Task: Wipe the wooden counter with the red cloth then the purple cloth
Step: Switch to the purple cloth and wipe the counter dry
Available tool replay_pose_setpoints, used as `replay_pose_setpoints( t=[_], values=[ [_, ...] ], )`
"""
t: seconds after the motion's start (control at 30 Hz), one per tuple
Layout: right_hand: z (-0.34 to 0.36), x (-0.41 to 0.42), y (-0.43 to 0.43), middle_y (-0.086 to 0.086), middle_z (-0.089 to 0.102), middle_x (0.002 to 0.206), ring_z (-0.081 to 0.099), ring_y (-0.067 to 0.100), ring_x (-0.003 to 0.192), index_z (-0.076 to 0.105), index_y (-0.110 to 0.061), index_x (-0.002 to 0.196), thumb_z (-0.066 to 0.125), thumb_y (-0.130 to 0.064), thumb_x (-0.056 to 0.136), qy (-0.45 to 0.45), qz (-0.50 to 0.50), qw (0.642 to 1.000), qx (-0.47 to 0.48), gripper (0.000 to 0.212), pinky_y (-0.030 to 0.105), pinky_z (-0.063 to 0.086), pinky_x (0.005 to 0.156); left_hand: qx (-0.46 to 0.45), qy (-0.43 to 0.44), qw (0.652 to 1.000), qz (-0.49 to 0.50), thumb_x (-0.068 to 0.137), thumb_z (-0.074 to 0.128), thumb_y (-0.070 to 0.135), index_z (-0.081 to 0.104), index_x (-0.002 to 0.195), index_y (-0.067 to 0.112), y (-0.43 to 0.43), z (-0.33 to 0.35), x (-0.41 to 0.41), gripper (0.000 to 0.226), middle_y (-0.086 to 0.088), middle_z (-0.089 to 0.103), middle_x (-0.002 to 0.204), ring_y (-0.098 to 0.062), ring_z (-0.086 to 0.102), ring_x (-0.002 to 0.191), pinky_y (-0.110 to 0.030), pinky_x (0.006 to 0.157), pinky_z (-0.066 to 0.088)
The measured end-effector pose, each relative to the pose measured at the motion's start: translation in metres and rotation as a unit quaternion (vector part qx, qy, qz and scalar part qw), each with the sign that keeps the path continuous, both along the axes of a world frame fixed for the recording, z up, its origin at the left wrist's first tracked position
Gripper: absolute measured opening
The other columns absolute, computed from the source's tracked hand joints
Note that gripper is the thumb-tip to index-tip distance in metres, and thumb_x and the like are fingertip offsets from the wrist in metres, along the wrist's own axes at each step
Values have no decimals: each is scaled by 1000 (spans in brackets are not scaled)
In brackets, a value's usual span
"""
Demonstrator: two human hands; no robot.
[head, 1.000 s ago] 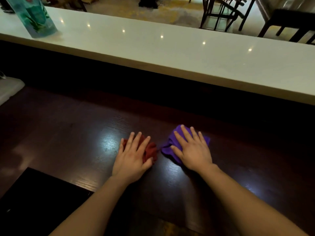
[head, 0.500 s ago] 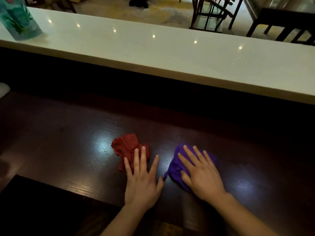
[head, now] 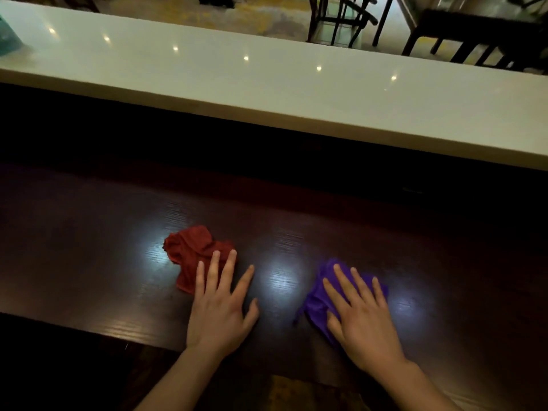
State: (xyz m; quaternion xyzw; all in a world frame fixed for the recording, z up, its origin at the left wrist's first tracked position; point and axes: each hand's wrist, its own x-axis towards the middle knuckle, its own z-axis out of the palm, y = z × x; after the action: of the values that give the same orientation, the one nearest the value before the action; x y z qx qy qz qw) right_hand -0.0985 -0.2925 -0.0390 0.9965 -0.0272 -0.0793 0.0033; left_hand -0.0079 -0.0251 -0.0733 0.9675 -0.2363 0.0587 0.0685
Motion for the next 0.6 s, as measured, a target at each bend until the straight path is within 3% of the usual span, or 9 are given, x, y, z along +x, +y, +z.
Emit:
replay_pose_setpoints(
  t=[0.13,0.3,0.5,0.6],
  values=[
    [-2,36,-27,3,30,157,30,34,142,45,-26,142,31,-52,91,-22,-88,996,-7,59,59,20,114,14,4,1000,-12,86,46,57,45,143,35,-1,0,1,60,-5,31,160,-34,8,151,-62,118,11],
    [2,74,-18,3,10,162,11,39,146,30,-28,149,28,-63,94,-8,-180,983,26,65,58,8,116,18,5,1000,-8,88,44,57,45,144,34,-2,4,-1,60,-4,41,154,-34,10,151,-59,120,8],
    [-6,-5,52,-2,22,160,20,37,145,37,-34,144,31,-66,90,-15,30,998,58,63,58,17,115,19,10,1000,-9,87,43,56,44,144,32,-2,1,-1,61,-5,41,154,-34,8,151,-60,119,9],
    [-8,14,37,-4,28,158,27,31,143,40,-33,143,31,-64,92,-25,61,996,53,60,51,19,117,14,10,1000,-8,88,43,56,44,144,34,-1,-2,-1,60,-4,40,155,-33,8,152,-59,120,8]
  ],
)
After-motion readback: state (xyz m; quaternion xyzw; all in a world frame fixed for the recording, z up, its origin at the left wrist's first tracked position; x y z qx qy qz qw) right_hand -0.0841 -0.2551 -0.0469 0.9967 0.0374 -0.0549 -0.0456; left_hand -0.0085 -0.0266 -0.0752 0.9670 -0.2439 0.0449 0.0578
